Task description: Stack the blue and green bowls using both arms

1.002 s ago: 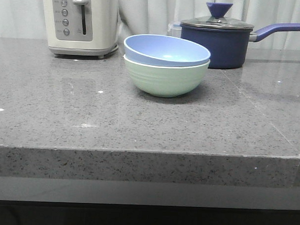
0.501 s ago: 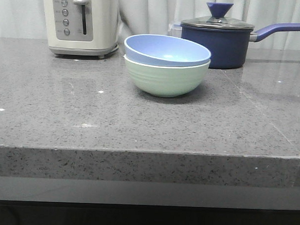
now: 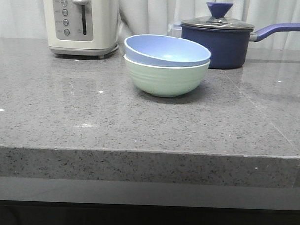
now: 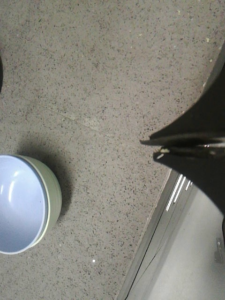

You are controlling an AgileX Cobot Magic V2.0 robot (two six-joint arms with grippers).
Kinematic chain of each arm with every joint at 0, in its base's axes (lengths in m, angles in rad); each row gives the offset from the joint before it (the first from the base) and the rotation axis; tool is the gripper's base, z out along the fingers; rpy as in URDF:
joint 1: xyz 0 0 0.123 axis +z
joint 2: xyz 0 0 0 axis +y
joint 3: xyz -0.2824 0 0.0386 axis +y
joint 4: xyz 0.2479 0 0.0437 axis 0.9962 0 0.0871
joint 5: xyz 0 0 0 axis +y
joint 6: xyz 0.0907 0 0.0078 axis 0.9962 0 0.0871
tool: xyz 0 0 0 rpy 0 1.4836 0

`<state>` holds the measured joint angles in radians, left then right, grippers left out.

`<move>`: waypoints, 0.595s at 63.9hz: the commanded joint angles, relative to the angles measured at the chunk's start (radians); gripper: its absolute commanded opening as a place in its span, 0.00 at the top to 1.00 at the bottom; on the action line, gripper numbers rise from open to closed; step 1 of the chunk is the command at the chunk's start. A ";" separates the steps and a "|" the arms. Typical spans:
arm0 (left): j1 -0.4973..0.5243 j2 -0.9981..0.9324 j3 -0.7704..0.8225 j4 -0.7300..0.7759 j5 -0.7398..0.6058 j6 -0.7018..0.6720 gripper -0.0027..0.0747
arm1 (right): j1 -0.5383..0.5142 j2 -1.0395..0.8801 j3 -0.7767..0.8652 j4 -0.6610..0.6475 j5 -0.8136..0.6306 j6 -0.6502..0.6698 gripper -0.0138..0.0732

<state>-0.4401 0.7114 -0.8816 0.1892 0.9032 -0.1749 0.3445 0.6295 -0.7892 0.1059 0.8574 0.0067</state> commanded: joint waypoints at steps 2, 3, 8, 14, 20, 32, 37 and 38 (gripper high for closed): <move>0.002 -0.001 -0.026 0.003 -0.070 -0.007 0.99 | -0.007 -0.002 -0.024 -0.010 -0.062 -0.001 0.90; 0.002 -0.001 -0.026 0.003 -0.070 -0.007 0.99 | -0.007 -0.002 -0.024 -0.010 -0.062 -0.001 0.90; 0.002 -0.001 -0.026 0.003 -0.070 -0.007 0.99 | -0.007 -0.002 -0.024 -0.010 -0.062 -0.001 0.90; 0.002 -0.012 -0.026 0.000 -0.070 -0.007 0.99 | -0.007 -0.002 -0.024 -0.010 -0.062 -0.001 0.90; 0.030 -0.036 -0.024 -0.004 -0.072 -0.007 0.99 | -0.007 -0.002 -0.024 -0.010 -0.060 -0.007 0.90; 0.132 -0.121 0.022 -0.004 -0.074 -0.007 0.99 | -0.007 -0.002 -0.024 -0.010 -0.061 -0.001 0.90; 0.175 -0.165 0.065 -0.004 -0.074 -0.007 0.99 | -0.007 -0.002 -0.024 -0.010 -0.061 -0.001 0.90; 0.185 -0.173 0.073 -0.004 -0.074 -0.007 0.99 | -0.007 -0.002 -0.024 -0.010 -0.061 -0.001 0.90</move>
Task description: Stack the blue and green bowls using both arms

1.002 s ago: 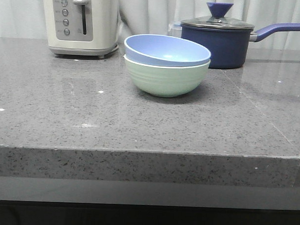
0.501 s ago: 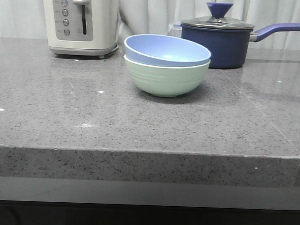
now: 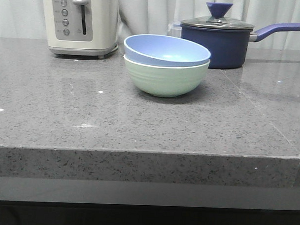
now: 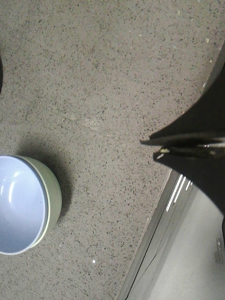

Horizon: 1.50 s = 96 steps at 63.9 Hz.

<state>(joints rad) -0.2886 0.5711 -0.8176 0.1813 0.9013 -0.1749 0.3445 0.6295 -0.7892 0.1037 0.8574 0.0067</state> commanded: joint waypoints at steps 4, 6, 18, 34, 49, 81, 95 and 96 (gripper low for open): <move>0.063 -0.070 0.050 0.004 -0.072 -0.007 0.99 | -0.007 -0.002 -0.024 -0.008 -0.061 -0.001 0.90; 0.074 -0.088 0.076 0.004 -0.072 -0.007 0.99 | -0.007 -0.002 -0.024 -0.008 -0.061 -0.001 0.90; 0.128 -0.225 0.218 0.008 -0.072 -0.007 0.99 | -0.007 -0.002 -0.024 -0.008 -0.061 -0.001 0.90; 0.240 -0.362 0.452 -0.071 -0.596 -0.011 0.99 | -0.007 -0.002 -0.024 -0.008 -0.061 -0.001 0.90; 0.249 -0.496 0.706 -0.257 -0.870 -0.011 0.99 | -0.007 -0.002 -0.024 -0.008 -0.061 -0.001 0.90; 0.249 -0.595 0.829 -0.169 -0.940 0.030 0.99 | -0.007 -0.002 -0.024 -0.008 -0.055 -0.007 0.90; 0.249 -0.595 0.829 -0.169 -0.935 0.030 0.99 | -0.007 -0.002 -0.024 -0.008 -0.054 -0.001 0.90; 0.249 -0.595 0.829 -0.169 -0.935 0.030 0.99 | -0.007 -0.002 -0.024 -0.008 -0.054 -0.001 0.90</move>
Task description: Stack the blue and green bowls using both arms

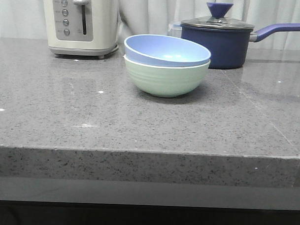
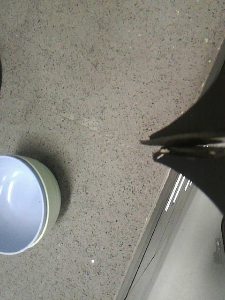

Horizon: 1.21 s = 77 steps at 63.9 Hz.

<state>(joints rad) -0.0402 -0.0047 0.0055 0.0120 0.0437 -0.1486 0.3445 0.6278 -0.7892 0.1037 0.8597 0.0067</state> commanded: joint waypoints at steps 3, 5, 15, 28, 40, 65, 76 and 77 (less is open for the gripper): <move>0.000 -0.020 0.006 0.000 -0.077 0.004 0.99 | -0.007 0.000 -0.024 -0.008 -0.056 -0.001 0.90; 0.000 -0.020 0.006 0.000 -0.077 0.004 0.99 | -0.007 0.000 -0.024 -0.008 -0.056 -0.001 0.90; 0.000 -0.020 0.006 -0.012 -0.094 0.034 0.99 | -0.007 0.000 -0.024 -0.008 -0.056 -0.001 0.90; 0.000 -0.020 0.006 -0.033 -0.094 0.075 0.99 | -0.007 0.000 -0.024 -0.008 -0.056 -0.001 0.90; 0.000 -0.020 0.006 -0.035 -0.087 0.075 0.99 | -0.007 0.000 -0.024 -0.008 -0.056 -0.001 0.90; 0.000 -0.020 0.006 -0.035 -0.087 0.075 0.99 | -0.007 0.000 -0.024 -0.008 -0.056 -0.001 0.90; 0.000 -0.020 0.006 -0.035 -0.087 0.075 0.99 | -0.007 0.000 -0.024 -0.008 -0.056 -0.001 0.90; 0.000 -0.020 0.006 -0.035 -0.087 0.075 0.99 | -0.007 0.000 -0.024 -0.008 -0.056 -0.001 0.90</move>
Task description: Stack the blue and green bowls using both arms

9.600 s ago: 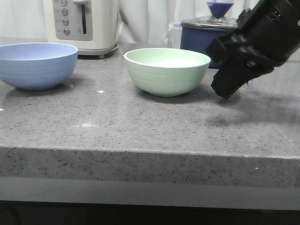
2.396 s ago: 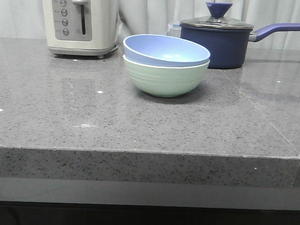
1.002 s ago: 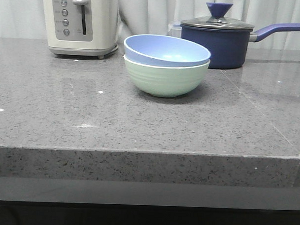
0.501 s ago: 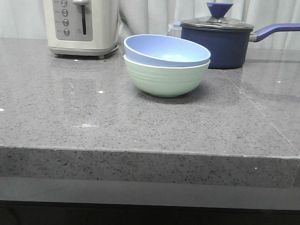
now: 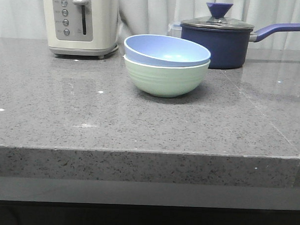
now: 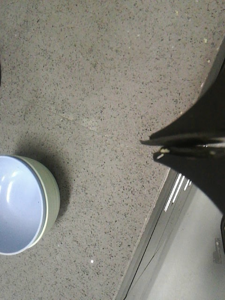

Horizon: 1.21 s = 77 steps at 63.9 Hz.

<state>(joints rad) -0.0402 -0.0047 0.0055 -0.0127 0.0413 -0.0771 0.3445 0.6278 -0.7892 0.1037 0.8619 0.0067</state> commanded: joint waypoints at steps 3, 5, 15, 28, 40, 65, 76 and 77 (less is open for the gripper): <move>0.000 -0.020 0.006 -0.010 -0.084 0.004 0.99 | -0.007 0.000 -0.024 -0.008 -0.059 -0.001 0.90; 0.000 -0.020 0.006 -0.010 -0.084 0.004 0.99 | -0.007 0.000 -0.024 -0.008 -0.059 -0.001 0.90; 0.000 -0.018 0.006 -0.010 -0.084 0.004 0.99 | -0.028 -0.044 0.005 -0.075 -0.107 -0.007 0.90; 0.000 -0.018 0.006 -0.010 -0.084 0.004 0.99 | -0.198 -0.221 0.244 -0.091 -0.389 -0.007 0.90; 0.000 -0.018 0.006 -0.010 -0.084 0.004 0.99 | -0.281 -0.428 0.516 -0.091 -0.609 -0.014 0.91; 0.000 -0.018 0.006 -0.010 -0.084 0.004 0.99 | -0.305 -0.657 0.799 -0.091 -0.779 -0.016 0.91; 0.000 -0.018 0.006 -0.010 -0.084 0.004 0.99 | -0.311 -0.657 0.800 -0.093 -0.833 -0.016 0.91; 0.000 -0.018 0.006 -0.010 -0.084 0.004 0.99 | -0.312 -0.657 0.800 -0.093 -0.840 -0.016 0.91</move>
<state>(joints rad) -0.0402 -0.0047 0.0055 -0.0144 0.0432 -0.0756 0.0384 -0.0102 0.0267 0.0247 0.1381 0.0000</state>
